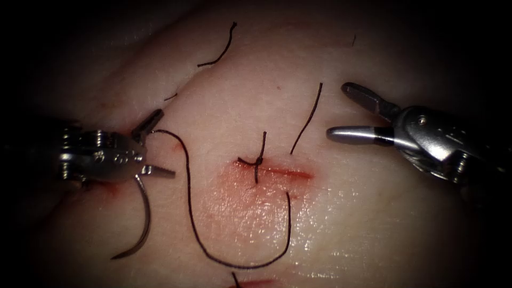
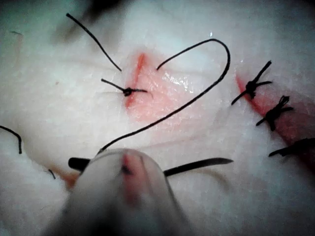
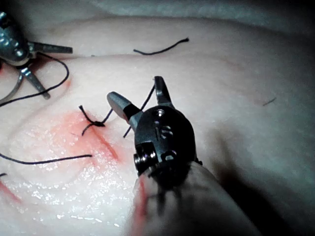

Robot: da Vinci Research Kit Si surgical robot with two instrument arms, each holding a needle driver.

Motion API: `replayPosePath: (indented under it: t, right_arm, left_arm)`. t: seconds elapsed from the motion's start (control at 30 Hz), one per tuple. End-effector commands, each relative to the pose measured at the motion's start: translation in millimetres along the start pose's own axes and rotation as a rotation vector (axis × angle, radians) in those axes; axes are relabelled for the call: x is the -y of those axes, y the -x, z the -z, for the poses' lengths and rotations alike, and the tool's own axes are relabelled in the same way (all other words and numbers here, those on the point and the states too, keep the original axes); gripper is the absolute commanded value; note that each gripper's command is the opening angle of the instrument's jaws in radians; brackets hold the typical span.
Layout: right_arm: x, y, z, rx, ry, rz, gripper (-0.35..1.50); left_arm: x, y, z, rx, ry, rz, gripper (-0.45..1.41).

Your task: Wound Closure

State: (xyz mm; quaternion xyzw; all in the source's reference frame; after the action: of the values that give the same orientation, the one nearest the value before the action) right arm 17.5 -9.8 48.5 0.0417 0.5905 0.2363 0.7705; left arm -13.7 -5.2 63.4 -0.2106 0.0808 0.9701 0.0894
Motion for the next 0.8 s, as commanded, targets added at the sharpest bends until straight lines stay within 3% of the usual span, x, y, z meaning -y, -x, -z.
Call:
replayPosePath:
  t: [0.03,0.33,0.47,0.5,0.57,0.8]
  right_arm:
    - [-0.1,0.1,-1.0,0.002,-0.005,0.003,1.35]
    - [0.3,0.4,-1.2,0.002,-0.003,0.007,1.31]
    - [0.3,0.4,-1.2,0.002,-0.003,0.008,1.28]
    - [0.3,0.4,-1.2,0.002,-0.003,0.008,1.28]
    - [0.3,0.4,-1.0,0.001,-0.004,0.008,1.26]
    - [0.6,0.5,0.6,-0.007,-0.021,0.010,1.20]
  left_arm:
    - [0.1,-0.3,-0.8,0.001,-0.001,0.003,0.86]
    - [1.0,-0.4,-1.9,-0.006,0.009,0.008,0.41]
    - [1.2,-0.4,-2.1,-0.016,0.023,-0.017,-0.06]
    - [1.2,-0.4,-2.1,-0.016,0.023,-0.017,-0.06]
    - [1.2,-0.4,-2.1,-0.022,0.029,-0.017,-0.43]
    - [0.4,-1.1,0.5,-0.044,0.019,-0.036,-0.45]
